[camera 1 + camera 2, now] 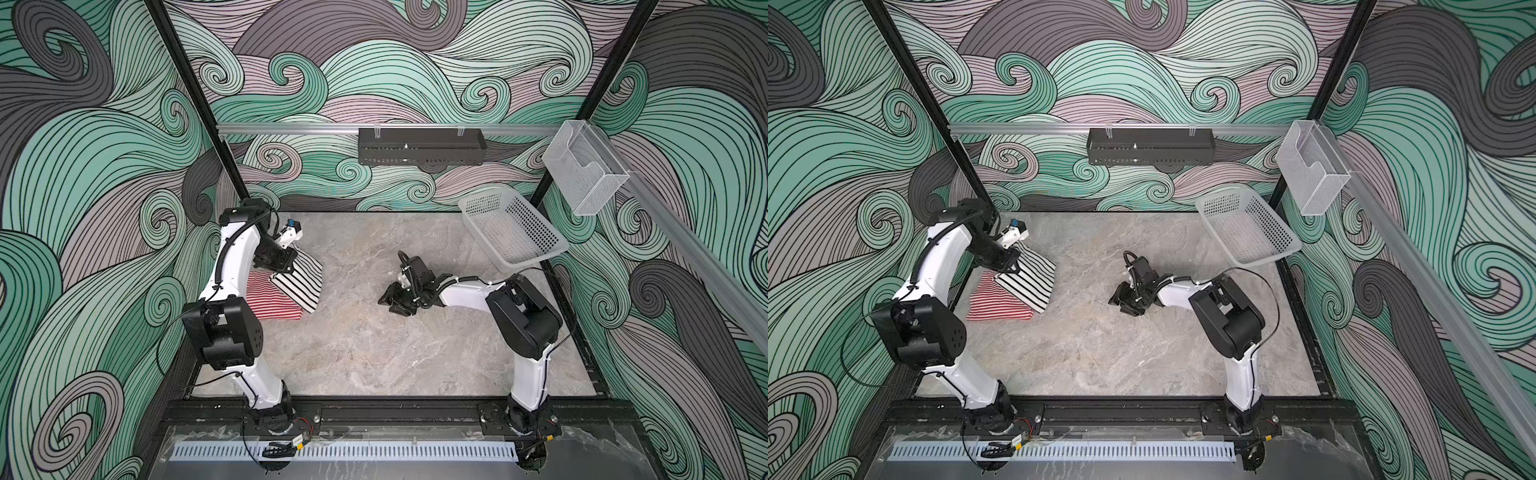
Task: Fold and stack the tank tops
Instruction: 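Carry the striped top onto the red-and-white top with left gripper while right releases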
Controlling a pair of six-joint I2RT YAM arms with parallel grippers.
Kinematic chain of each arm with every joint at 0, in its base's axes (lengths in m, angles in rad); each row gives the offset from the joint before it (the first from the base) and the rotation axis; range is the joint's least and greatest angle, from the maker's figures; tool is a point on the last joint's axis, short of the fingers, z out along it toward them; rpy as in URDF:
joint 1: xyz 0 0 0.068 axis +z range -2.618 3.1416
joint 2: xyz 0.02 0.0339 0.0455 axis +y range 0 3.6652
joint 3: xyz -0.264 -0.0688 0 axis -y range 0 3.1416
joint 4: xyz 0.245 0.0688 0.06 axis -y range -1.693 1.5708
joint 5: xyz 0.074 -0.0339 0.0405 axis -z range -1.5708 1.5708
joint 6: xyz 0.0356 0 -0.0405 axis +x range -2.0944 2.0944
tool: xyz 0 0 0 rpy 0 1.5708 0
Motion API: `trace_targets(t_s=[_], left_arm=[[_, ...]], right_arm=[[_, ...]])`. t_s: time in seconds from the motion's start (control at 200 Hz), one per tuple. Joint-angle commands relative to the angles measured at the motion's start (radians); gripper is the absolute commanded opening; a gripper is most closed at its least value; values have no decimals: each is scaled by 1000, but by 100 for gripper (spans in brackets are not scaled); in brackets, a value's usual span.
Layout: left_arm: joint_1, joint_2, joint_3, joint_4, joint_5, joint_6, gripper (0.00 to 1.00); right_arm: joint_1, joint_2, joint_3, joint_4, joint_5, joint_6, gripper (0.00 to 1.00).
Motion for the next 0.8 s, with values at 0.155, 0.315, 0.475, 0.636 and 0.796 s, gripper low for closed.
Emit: trace_targets(t_s=[0.155, 0.315, 0.475, 0.636, 0.796], left_arm=[[121, -6, -1, -37, -25, 109, 0], [198, 24, -54, 20, -25, 124, 0], [222, 46, -143, 98, -44, 133, 0], [241, 85, -213, 216, -99, 97, 0], [248, 127, -263, 326, -161, 60, 0]], right_arm=[[0, 17, 9, 15, -10, 15, 52], [-1, 13, 1, 17, -7, 17, 52], [3, 17, 3, 21, -8, 23, 52], [6, 13, 9, 17, -9, 20, 52], [6, 4, 0, 17, -7, 19, 52]])
